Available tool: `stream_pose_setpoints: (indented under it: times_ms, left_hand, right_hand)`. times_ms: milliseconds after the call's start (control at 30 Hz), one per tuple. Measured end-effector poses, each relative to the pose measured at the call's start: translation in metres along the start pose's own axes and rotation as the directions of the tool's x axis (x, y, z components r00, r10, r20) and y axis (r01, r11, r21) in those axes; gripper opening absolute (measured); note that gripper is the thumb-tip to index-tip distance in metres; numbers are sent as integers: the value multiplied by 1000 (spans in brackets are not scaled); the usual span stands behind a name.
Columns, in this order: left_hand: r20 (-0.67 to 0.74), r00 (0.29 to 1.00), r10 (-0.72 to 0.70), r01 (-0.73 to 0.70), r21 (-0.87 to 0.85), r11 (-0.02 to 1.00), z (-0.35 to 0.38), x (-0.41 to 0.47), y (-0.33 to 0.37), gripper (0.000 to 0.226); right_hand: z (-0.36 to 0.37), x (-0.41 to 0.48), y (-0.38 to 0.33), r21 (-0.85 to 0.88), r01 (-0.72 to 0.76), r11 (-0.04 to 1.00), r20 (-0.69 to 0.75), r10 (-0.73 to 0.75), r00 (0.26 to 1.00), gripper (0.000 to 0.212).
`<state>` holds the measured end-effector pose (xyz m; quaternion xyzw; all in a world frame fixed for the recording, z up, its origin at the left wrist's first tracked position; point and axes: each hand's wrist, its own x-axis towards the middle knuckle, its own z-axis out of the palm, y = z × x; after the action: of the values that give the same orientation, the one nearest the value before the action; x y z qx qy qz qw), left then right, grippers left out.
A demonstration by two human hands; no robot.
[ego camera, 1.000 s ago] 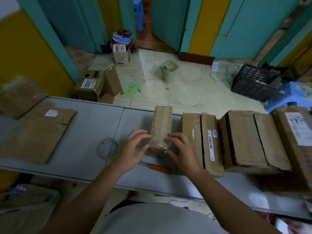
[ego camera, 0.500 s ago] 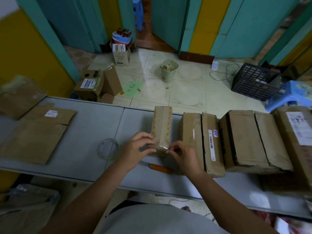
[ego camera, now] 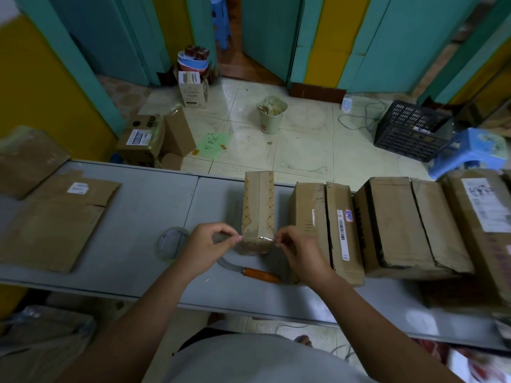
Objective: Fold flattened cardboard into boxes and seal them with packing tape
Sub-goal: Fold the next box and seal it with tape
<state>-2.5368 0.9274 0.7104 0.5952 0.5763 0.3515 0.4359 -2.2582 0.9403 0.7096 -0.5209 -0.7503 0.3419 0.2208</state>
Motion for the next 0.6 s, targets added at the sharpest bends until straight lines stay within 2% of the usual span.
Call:
stream_pose_setpoints:
  times_ms: [100,233,400,600]
  left_hand:
    - [63,997,-46,50,-66,997,-2,2,4,13]
    - [126,990,-61,70,-63,996,-4,5,4,17]
    - [135,988,-73,85,-84,993,-7,4,7,10]
    - [163,981,-105,120,-85,989,-7,3,6,13]
  right_hand:
    - [2,3,2,-7,2,1000,2,-2,1000,18]
    - [1,9,3,-39,16,999,-23,-17,1000,14]
    - [-10,16,-2,-60,132,989,-65,-136,989,11]
    - [-10,19,-4,-110,67,992,-54,-73,996,18]
